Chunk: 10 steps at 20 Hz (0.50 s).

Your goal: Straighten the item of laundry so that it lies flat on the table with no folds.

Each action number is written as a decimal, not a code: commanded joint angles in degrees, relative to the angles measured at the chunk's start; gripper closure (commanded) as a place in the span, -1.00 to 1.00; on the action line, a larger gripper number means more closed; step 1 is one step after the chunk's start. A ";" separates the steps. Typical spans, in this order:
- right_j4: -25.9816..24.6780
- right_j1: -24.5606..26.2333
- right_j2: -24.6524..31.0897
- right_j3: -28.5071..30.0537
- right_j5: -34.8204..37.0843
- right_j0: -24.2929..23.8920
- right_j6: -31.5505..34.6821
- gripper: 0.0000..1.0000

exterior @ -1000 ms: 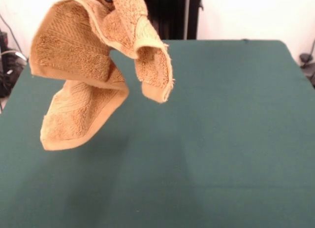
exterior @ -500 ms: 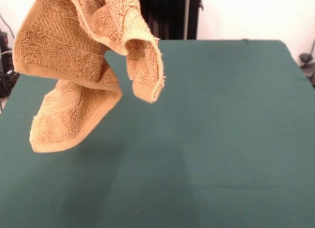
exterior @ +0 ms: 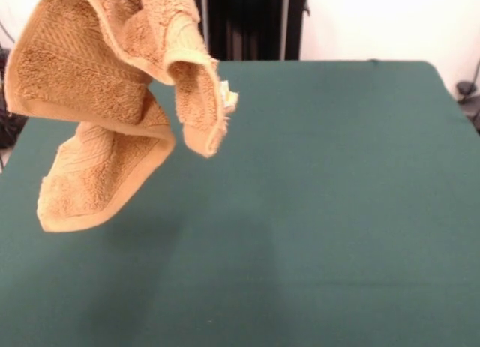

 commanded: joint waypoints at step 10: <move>-0.58 2.08 -2.66 4.74 -0.95 -2.74 -10.16 1.00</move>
